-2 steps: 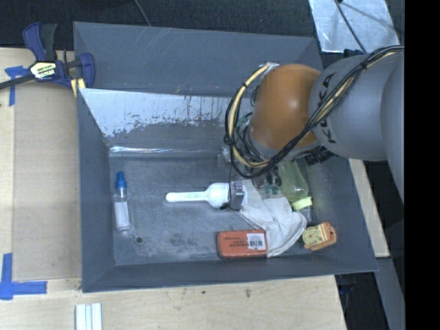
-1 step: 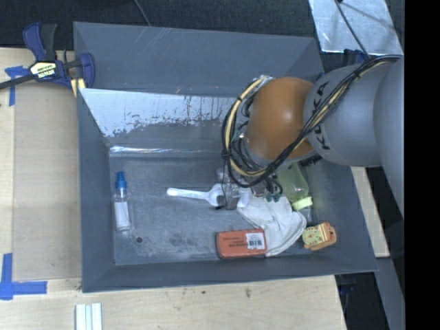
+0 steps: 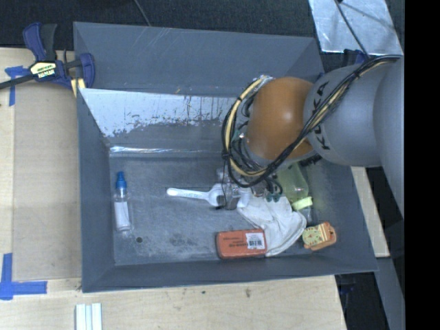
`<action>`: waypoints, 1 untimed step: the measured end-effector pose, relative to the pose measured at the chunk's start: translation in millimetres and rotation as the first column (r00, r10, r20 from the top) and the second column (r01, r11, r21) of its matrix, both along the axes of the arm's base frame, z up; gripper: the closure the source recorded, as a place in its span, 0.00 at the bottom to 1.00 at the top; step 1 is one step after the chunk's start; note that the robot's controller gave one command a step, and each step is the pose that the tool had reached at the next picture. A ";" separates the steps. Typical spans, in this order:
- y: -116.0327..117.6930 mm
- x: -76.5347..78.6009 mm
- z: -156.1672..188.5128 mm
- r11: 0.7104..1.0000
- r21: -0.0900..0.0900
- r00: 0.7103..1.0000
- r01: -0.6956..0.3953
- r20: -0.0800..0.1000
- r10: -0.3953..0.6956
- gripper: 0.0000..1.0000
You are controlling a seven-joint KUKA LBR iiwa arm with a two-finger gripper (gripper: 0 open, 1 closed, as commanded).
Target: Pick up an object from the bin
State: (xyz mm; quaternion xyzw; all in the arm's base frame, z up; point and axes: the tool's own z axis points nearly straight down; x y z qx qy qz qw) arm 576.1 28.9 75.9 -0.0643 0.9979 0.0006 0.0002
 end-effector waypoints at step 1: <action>5.8 -1.7 176.3 0.998 -0.001 0.998 -0.058 0.012 0.058 1.00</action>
Offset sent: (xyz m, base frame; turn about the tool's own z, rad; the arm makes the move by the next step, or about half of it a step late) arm 0.0000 0.0000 0.0000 0.0000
